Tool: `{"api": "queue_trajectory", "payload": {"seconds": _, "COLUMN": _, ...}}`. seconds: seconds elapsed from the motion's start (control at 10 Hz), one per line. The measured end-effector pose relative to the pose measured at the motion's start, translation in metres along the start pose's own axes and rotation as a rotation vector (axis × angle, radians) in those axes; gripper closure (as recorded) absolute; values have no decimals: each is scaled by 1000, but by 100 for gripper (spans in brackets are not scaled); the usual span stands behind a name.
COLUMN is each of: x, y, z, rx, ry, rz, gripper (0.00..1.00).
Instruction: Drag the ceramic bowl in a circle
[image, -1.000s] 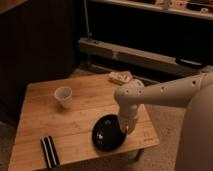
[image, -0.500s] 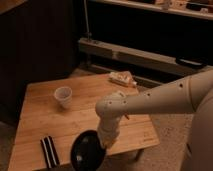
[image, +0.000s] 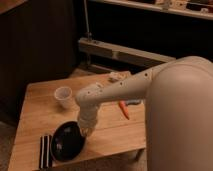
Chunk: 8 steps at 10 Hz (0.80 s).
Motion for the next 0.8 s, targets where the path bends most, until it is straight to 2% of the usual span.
{"api": "queue_trajectory", "payload": {"seconds": 0.1, "x": -32, "y": -14, "z": 2, "rx": 15, "ry": -11, "rz": 32, "gripper": 100}}
{"api": "queue_trajectory", "payload": {"seconds": 0.3, "x": -75, "y": -36, "z": 10, "rx": 44, "ry": -20, "rz": 94, "gripper": 100}}
{"api": "queue_trajectory", "payload": {"seconds": 0.4, "x": -98, "y": -55, "z": 13, "rx": 75, "ry": -20, "rz": 156, "gripper": 100}}
{"api": "queue_trajectory", "payload": {"seconds": 0.6, "x": -118, "y": -86, "z": 13, "rx": 115, "ry": -20, "rz": 259, "gripper": 100}}
{"api": "queue_trajectory", "payload": {"seconds": 0.8, "x": -119, "y": -127, "z": 6, "rx": 158, "ry": -32, "rz": 353, "gripper": 100}}
